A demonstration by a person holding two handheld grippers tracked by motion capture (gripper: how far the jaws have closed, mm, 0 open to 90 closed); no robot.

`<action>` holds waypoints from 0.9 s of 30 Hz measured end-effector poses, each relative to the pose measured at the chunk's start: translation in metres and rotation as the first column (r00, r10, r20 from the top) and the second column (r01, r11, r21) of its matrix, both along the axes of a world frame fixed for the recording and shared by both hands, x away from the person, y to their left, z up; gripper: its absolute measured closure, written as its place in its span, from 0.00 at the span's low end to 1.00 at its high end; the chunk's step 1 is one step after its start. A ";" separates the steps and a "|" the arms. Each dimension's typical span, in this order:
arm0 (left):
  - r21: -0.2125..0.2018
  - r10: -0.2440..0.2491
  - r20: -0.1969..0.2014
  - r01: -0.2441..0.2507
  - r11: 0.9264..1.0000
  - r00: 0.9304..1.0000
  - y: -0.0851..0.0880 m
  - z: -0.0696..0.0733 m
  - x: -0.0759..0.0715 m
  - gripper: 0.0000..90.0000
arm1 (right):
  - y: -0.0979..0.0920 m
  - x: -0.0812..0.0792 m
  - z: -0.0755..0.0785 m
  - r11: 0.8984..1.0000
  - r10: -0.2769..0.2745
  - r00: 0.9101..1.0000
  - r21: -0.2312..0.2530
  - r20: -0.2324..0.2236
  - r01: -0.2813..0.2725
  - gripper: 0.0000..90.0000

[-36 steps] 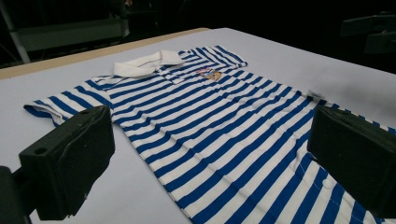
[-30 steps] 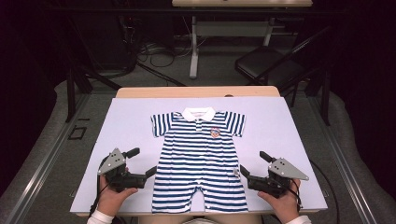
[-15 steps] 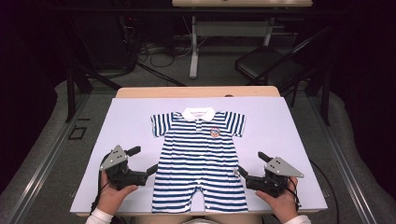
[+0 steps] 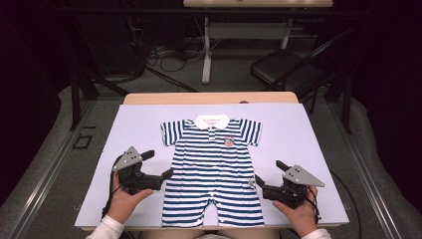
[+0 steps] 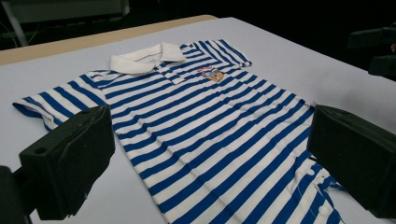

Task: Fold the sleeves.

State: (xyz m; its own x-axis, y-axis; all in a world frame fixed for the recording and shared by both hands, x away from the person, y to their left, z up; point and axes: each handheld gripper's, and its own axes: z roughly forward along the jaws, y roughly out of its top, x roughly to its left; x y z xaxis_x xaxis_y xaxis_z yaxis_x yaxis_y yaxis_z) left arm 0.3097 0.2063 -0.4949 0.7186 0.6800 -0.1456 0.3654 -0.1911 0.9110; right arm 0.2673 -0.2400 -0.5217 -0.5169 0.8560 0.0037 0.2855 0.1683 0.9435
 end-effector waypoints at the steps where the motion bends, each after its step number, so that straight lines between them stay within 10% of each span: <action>1: 0.003 -0.002 -0.007 0.002 1.000 1.000 -0.001 0.001 0.002 0.01 | 0.000 0.000 0.000 1.000 0.000 1.000 0.000 0.000 0.000 0.13; 27: 0.047 0.093 -0.080 -0.090 0.995 0.992 -0.011 0.024 0.066 0.04 | 0.003 0.002 -0.003 0.999 0.002 1.000 -0.034 -0.017 -0.002 0.13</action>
